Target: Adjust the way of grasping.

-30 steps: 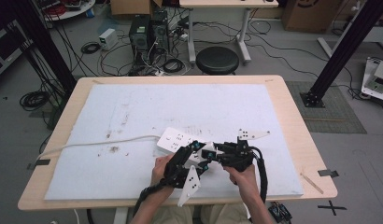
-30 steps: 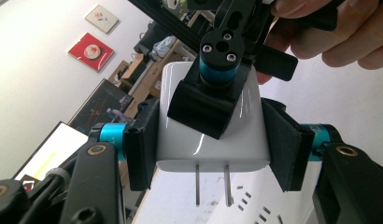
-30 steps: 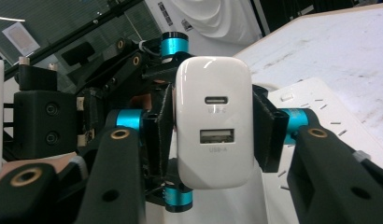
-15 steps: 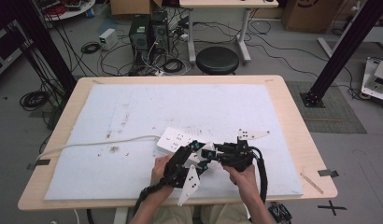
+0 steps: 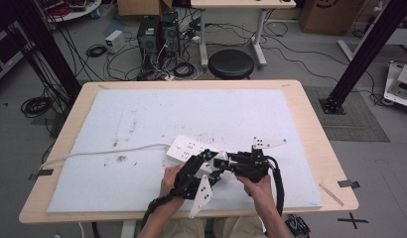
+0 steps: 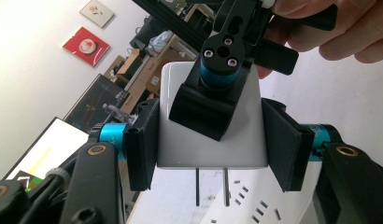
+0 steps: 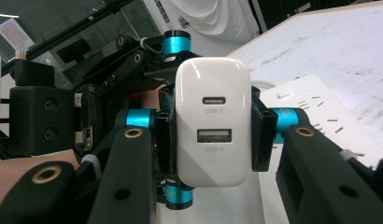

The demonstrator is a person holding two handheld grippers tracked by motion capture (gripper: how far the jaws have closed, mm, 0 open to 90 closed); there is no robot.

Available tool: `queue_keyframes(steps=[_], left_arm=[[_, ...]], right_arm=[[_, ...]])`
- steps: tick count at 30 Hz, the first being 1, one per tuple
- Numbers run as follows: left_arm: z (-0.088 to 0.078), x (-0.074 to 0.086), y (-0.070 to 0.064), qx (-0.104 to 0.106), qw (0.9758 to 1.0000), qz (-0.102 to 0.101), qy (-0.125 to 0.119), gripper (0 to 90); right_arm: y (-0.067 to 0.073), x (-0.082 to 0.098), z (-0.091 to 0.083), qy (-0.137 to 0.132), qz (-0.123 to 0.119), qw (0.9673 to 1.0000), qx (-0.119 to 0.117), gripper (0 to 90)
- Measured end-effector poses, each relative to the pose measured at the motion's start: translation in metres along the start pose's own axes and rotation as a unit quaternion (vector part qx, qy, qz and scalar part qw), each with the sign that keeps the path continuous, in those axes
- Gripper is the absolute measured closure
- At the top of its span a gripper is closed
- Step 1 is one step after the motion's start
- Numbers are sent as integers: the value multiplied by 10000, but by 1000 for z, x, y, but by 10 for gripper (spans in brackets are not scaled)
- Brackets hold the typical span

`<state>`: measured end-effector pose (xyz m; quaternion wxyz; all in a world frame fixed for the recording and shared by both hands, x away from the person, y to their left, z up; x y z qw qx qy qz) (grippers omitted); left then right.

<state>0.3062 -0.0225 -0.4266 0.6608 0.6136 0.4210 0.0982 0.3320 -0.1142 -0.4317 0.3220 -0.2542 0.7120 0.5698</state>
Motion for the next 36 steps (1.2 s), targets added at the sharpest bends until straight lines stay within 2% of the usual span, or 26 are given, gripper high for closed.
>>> queue_keyframes(steps=[5, 8, 11, 15, 17, 19, 25, 28, 30, 32, 36], left_arm=[[0, 0, 0, 16, 10000, -59, 14, 422], [1, 1, 0, 101, 9999, -118, 48, 417], [2, 2, 0, 127, 9996, -242, 80, 358], [3, 3, 0, 153, 9996, -189, 139, 323], [3, 3, -1, 202, 9995, -223, 121, 310], [3, 2, -1, 197, 9994, -266, 104, 272], [0, -1, -1, 277, 9992, -287, 26, 253], [-2, -2, 1, 285, 9989, -384, 15, 253], [-4, -2, 3, 317, 9980, -551, -23, 253], [-7, -1, 6, 371, 9960, -800, -106, 252], [-16, 0, 13, 499, 9903, -1267, -284, 238]], right_arm=[[0, 0, 0, 10, 17, 10000, 7, 632], [-1, 1, 0, 28, 2, 10000, 39, 632], [-2, 1, 1, 8, -8, 10000, 97, 632], [-3, 0, 0, -32, 13, 9999, 100, 632], [-2, 0, 0, -31, 27, 9999, 92, 632], [-3, 0, 0, -47, -57, 9999, 92, 632], [-3, 0, -2, -82, -110, 9999, 92, 632], [-3, 0, -3, -95, -92, 9999, 90, 632], [-3, -1, -3, -112, -104, 9998, 96, 632], [-3, -1, -4, -116, -85, 9998, 113, 632], [-5, -2, -6, -168, -72, 9997, 145, 632]])
Point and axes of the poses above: each handheld gripper's, and its own axes: z roughly forward along the jaws, x roughly out of its underside, y roughly to its left, the point moved 8 cm from there along z, roughly forward along the jaws, and after that the axes turned 12 degrees about z, right-handed, at the moved point
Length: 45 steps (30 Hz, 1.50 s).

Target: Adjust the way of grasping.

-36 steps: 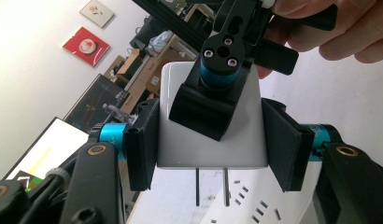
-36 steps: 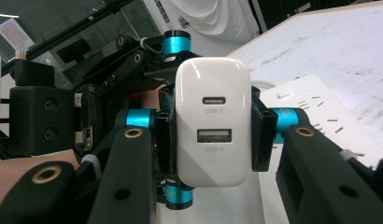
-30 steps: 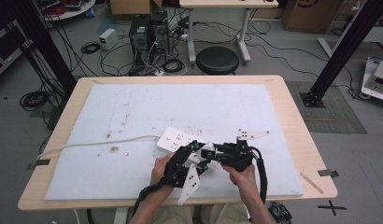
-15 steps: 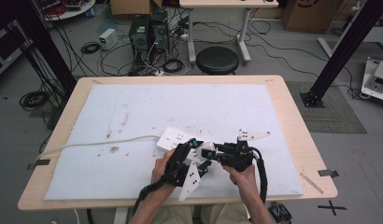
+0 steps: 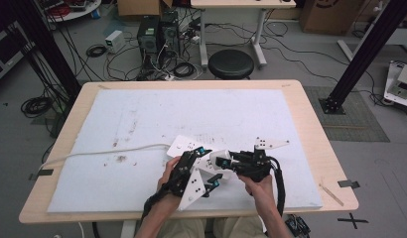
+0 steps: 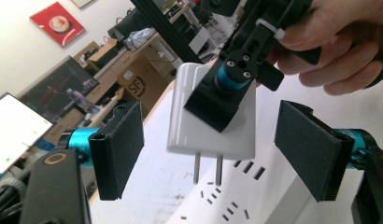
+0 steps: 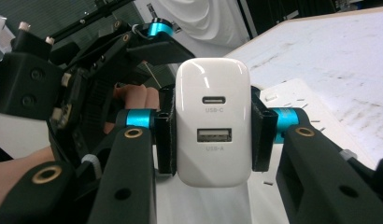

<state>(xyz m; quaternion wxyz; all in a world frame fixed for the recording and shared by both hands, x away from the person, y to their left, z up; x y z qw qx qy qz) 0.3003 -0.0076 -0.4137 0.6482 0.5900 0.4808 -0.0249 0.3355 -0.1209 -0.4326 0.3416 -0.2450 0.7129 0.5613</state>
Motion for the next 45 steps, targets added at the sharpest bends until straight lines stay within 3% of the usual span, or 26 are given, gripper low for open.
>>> queue_keyframes(steps=[4, 7, 8, 9, 10, 13, 15, 16, 17, 18, 19, 20, 23, 26, 27, 28, 30, 33, 35, 39, 40, 41, 42, 43, 45], left_arm=[[-9, 6, 4, 211, 9986, -487, -63, 238], [-16, 14, 7, 280, 9952, -935, -38, 238], [-16, 14, 7, 280, 9952, -935, -38, 238], [-23, 24, 11, 259, 9892, -1438, -54, 238], [-25, 26, 12, 248, 9885, -1492, -36, 238], [-35, 37, 18, 122, 9821, -1878, 40, 238], [-37, 40, 20, 62, 9809, -1945, 56, 238], [-43, 47, 24, -4, 9781, -2074, 159, 238], [-46, 50, 26, -41, 9769, -2128, 198, 238], [-46, 50, 26, -41, 9769, -2128, 198, 238], [-53, 60, 31, -142, 9735, -2257, 331, 238], [-56, 65, 33, -185, 9725, -2285, 398, 238], [-68, 79, 39, -359, 9663, -2489, 546, 238], [-79, 91, 46, -518, 9586, -2731, 613, 238], [-83, 96, 49, -580, 9567, -2775, 653, 238], [-83, 96, 49, -580, 9567, -2775, 653, 236], [-94, 105, 55, -751, 9502, -2942, 707, 235], [-103, 112, 59, -867, 9456, -3041, 765, 235], [-109, 116, 61, -924, 9443, -3045, 834, 235], [-120, 125, 62, -1063, 9382, -3135, 1010, 235], [-120, 125, 62, -1063, 9382, -3135, 1010, 235], [-127, 132, 62, -1177, 9318, -3209, 1217, 234], [-127, 132, 62, -1177, 9318, -3209, 1217, 235], [-131, 135, 62, -1229, 9300, -3221, 1279, 235], [-135, 136, 61, -1276, 9288, -3216, 1323, 235]], right_arm=[[-2, -1, -3, -63, 3, 10000, 60, 632], [-4, -2, -6, -113, -41, 9998, 127, 632], [-4, -2, -6, -113, -41, 9998, 127, 632], [-5, -3, -8, -135, -82, 9997, 192, 632], [-5, -3, -8, -138, -81, 9997, 205, 632], [-6, -3, -10, -138, -144, 9995, 254, 632], [-6, -3, -11, -135, -135, 9994, 300, 632], [-6, -3, -12, -152, -186, 9992, 334, 632], [-7, -3, -14, -141, -225, 9988, 402, 632], [-7, -3, -14, -141, -225, 9988, 402, 632], [-7, -3, -15, -142, -219, 9987, 438, 632], [-8, -5, -17, -201, -338, 9980, 503, 632], [-9, -6, -22, -273, -365, 9972, 588, 632], [-9, -8, -28, -365, -447, 9964, 624, 631], [-10, -8, -30, -394, -472, 9961, 626, 631], [-10, -8, -30, -394, -472, 9961, 626, 631], [-11, -8, -35, -434, -486, 9956, 674, 631], [-12, -8, -40, -452, -511, 9950, 735, 631], [-12, -7, -43, -438, -513, 9949, 755, 631], [-14, -6, -46, -440, -638, 9932, 871, 631], [-14, -6, -46, -440, -638, 9932, 871, 631], [-15, -5, -48, -409, -636, 9930, 913, 631], [-15, -5, -48, -409, -636, 9930, 913, 631], [-15, -5, -49, -408, -719, 9923, 923, 631], [-15, -5, -49, -392, -703, 9922, 954, 631]])
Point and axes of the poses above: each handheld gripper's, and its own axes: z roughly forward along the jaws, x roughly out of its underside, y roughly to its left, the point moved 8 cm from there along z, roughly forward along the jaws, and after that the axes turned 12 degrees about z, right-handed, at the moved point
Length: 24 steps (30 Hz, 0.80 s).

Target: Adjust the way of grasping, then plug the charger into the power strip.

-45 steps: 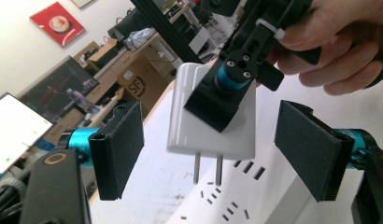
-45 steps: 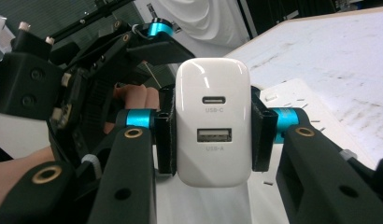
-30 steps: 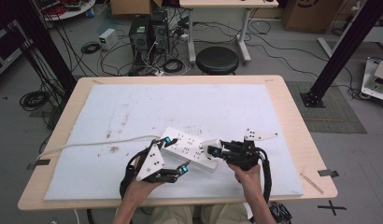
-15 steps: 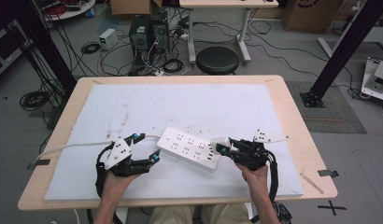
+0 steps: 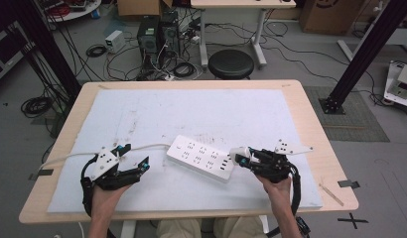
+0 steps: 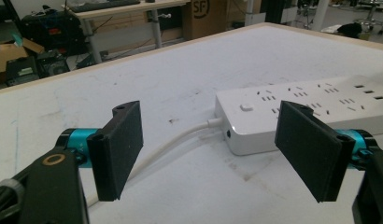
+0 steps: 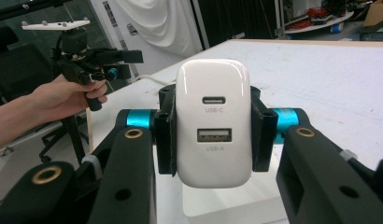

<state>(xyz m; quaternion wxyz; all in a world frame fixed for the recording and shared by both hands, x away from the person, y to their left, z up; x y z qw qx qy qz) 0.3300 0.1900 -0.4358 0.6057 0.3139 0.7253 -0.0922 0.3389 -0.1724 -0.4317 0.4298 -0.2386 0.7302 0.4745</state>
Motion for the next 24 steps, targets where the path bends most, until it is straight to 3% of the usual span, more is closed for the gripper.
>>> queue_keyframes(steps=[7, 8, 15, 24], left_arm=[[-8, 1, 2, -117, 9999, -18, 48, 235], [-10, 2, 2, -155, 9999, -28, 56, 235], [-15, 3, 1, -206, 9997, -12, 98, 235], [-17, 5, 1, -262, 9996, -59, 66, 235]], right_arm=[[0, 0, 1, 99, -14, 9999, 6, 631], [0, 0, 2, 279, -76, 9996, 46, 631], [-6, -1, 4, 452, -94, 9988, 163, 631], [-11, -7, 14, 903, -284, 9948, 383, 632]])
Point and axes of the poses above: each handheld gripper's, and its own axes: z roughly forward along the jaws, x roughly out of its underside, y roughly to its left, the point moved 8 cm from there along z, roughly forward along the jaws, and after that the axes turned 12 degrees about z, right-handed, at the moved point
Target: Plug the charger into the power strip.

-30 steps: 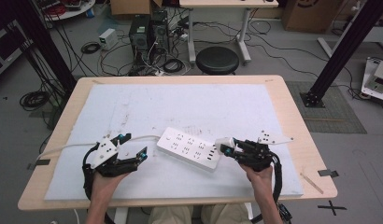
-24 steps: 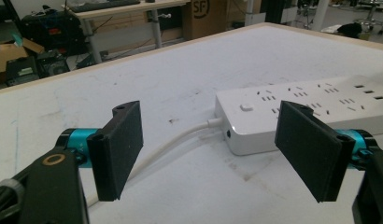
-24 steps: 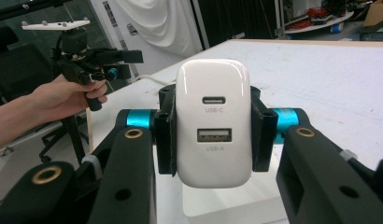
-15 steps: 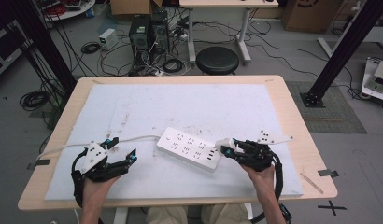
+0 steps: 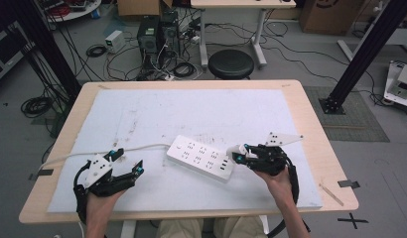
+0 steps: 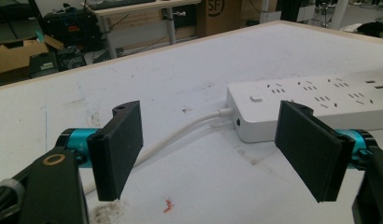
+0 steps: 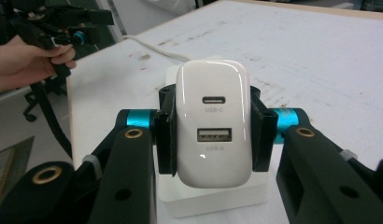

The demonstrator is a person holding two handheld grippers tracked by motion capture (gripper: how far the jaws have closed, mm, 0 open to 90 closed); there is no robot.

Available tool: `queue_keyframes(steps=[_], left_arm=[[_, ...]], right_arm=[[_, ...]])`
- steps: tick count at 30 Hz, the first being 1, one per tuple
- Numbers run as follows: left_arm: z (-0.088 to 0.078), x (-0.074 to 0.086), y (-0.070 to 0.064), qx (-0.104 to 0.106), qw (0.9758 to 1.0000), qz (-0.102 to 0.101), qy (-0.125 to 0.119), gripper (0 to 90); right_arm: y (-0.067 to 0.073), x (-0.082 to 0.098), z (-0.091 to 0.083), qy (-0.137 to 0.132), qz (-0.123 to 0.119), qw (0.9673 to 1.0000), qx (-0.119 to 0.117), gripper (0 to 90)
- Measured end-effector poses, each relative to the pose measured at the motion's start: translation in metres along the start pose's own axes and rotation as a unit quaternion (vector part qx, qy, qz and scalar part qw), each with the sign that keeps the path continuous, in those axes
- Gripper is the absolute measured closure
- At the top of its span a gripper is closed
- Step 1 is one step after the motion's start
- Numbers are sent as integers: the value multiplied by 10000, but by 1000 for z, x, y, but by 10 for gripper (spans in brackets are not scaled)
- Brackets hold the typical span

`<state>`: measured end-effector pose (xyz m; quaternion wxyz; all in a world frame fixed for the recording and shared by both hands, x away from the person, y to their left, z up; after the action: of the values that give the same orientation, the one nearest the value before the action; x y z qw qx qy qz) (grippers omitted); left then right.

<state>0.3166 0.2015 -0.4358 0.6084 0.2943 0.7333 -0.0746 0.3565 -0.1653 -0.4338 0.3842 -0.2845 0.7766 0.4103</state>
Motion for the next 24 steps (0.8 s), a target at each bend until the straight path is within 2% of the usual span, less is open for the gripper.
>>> queue_keyframes(steps=[4, 5, 7, 8, 10, 13, 16, 17, 19, 21, 23, 24], left_arm=[[-1, 2, 3, -45, 10000, -11, 0, 235], [-1, 3, 4, -57, 10000, -4, 12, 235], [-1, 4, 5, -71, 10000, -21, 1, 235], [-1, 7, 9, -112, 9999, -113, -1, 235], [-2, 9, 12, -153, 9997, -170, -6, 235], [-2, 10, 14, -176, 9996, -212, -11, 235], [-1, 11, 15, -160, 9997, -181, 14, 235], [-1, 12, 15, -161, 9997, -178, 16, 235], [-1, 12, 15, -165, 9996, -218, 1, 235], [-1, 13, 16, -178, 9996, -216, 8, 235], [-1, 13, 16, -176, 9996, -220, 3, 235], [-1, 13, 16, -176, 9996, -220, 3, 235]], right_arm=[[-1, -4, 2, 76, -16, 10000, 57, 632], [-2, -8, 4, 167, -66, 9997, 136, 632], [-1, -8, 5, 253, -44, 9996, 120, 632], [-1, -10, 6, 268, -50, 9996, 115, 632], [-3, -15, 10, 443, -100, 9988, 165, 632], [-3, -18, 13, 520, -119, 9984, 198, 632], [-5, -24, 19, 812, -186, 9963, 223, 633], [-5, -28, 23, 985, -213, 9945, 283, 632], [-6, -30, 25, 1029, -297, 9938, 313, 632], [-6, -33, 29, 1200, -291, 9919, 304, 633], [-6, -34, 34, 1464, -335, 9880, 350, 632], [-6, -34, 34, 1464, -335, 9880, 350, 632]])
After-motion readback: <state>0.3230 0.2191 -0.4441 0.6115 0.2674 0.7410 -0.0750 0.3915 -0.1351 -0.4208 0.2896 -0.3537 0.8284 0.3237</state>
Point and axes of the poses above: each handheld gripper's, and its own axes: z roughly forward along the jaws, x roughly out of its underside, y roughly to its left, the point moved 8 cm from there along z, roughly forward along the jaws, and after that the axes turned 12 degrees about z, right-handed, at the moved point
